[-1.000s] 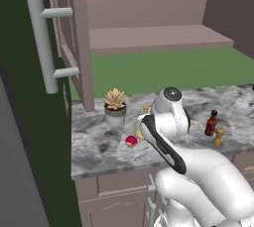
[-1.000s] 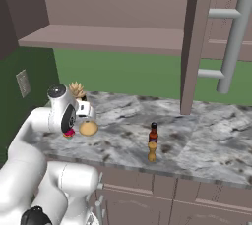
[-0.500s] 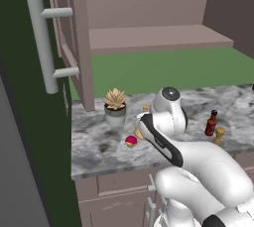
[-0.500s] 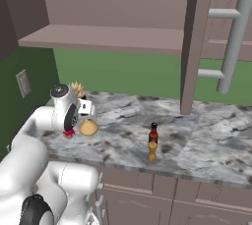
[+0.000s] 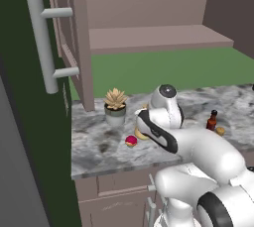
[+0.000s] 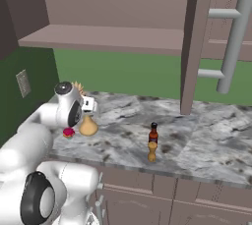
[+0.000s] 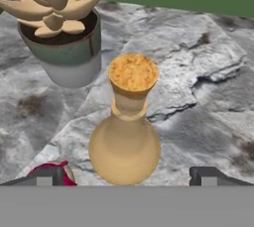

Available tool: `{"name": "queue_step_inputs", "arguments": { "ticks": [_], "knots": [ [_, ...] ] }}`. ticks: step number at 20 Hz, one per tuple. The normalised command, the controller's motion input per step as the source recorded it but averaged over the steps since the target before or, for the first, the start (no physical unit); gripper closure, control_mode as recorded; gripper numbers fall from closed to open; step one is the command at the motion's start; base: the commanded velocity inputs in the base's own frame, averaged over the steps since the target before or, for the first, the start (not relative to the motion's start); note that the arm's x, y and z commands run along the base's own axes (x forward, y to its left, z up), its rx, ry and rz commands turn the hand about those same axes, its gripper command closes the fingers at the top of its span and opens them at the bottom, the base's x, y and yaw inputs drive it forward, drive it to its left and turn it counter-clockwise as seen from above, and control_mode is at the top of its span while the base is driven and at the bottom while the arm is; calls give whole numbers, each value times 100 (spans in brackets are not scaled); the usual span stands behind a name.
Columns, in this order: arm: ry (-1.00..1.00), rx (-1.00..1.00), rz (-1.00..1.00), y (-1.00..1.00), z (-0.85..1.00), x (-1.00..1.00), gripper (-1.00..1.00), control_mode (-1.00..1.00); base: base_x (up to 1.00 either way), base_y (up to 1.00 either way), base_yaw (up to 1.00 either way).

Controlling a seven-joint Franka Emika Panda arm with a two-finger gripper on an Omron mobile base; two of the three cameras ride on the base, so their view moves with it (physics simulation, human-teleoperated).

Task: There are various items on the counter. Only move the condiments/shakers into the cabinet.

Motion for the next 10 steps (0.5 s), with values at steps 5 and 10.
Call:
{"name": "queue_step_inputs", "arguments": {
  "ticks": [5, 10],
  "knots": [
    [-3, 0, 0, 0, -7, 27, -100, -100, 0, 0, 0],
    [-6, 0, 0, 0, -14, 20, -100, -100, 0, 0, 0]
  ]
}}
